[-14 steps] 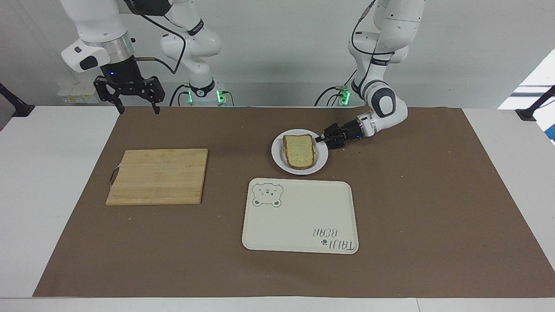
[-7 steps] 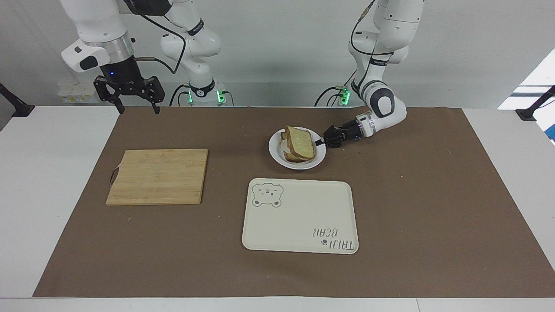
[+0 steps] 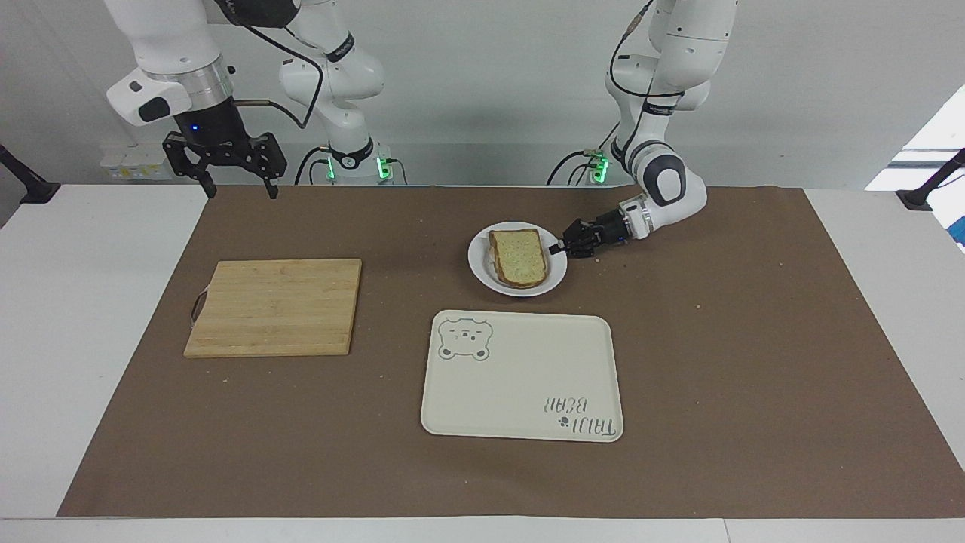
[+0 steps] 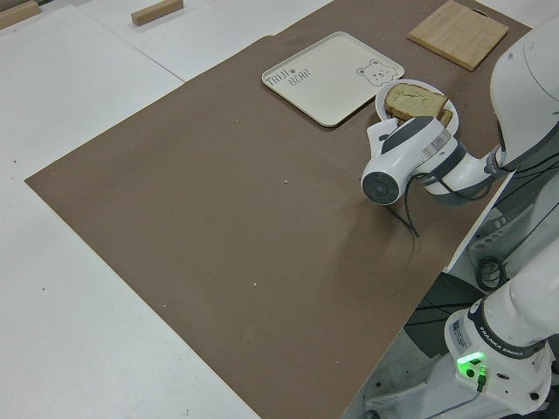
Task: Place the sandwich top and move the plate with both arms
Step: 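Push the left gripper against the plate rim and grip it, then slide the plate with the left gripper onto the cream tray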
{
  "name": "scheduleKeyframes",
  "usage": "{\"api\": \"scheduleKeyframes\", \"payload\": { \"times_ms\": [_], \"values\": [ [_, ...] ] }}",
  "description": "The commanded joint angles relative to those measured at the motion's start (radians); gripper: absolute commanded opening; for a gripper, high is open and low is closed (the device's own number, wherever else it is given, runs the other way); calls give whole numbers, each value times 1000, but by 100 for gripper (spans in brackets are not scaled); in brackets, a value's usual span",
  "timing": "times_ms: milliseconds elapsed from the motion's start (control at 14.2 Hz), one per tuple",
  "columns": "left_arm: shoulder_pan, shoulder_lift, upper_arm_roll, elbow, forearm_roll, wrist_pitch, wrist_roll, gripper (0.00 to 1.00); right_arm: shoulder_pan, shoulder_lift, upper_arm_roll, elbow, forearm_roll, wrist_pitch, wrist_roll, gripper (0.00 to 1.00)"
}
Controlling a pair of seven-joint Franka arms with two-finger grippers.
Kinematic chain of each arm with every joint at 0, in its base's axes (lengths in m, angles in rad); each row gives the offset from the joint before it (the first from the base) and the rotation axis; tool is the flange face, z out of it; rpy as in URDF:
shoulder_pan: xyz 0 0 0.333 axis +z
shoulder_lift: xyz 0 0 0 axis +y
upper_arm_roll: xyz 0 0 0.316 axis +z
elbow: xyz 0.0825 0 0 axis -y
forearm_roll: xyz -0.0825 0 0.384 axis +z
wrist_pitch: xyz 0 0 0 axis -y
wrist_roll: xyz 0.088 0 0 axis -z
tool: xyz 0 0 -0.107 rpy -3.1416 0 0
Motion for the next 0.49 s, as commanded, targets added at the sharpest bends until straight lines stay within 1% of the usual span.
{"api": "scheduleKeyframes", "payload": {
  "times_ms": [0, 211, 421],
  "values": [
    [-2, -6, 15, 3, -29, -30, 12, 0, -13, -13, 4, -2, 20, -16, -21, 100],
    [1, -43, 17, 25, -29, -23, -62, 0, -13, -13, 4, -2, 20, -16, -21, 100],
    [1, -63, 21, 66, -26, -15, -145, 0, -13, -13, 4, -2, 20, -16, -21, 100]
  ]
}}
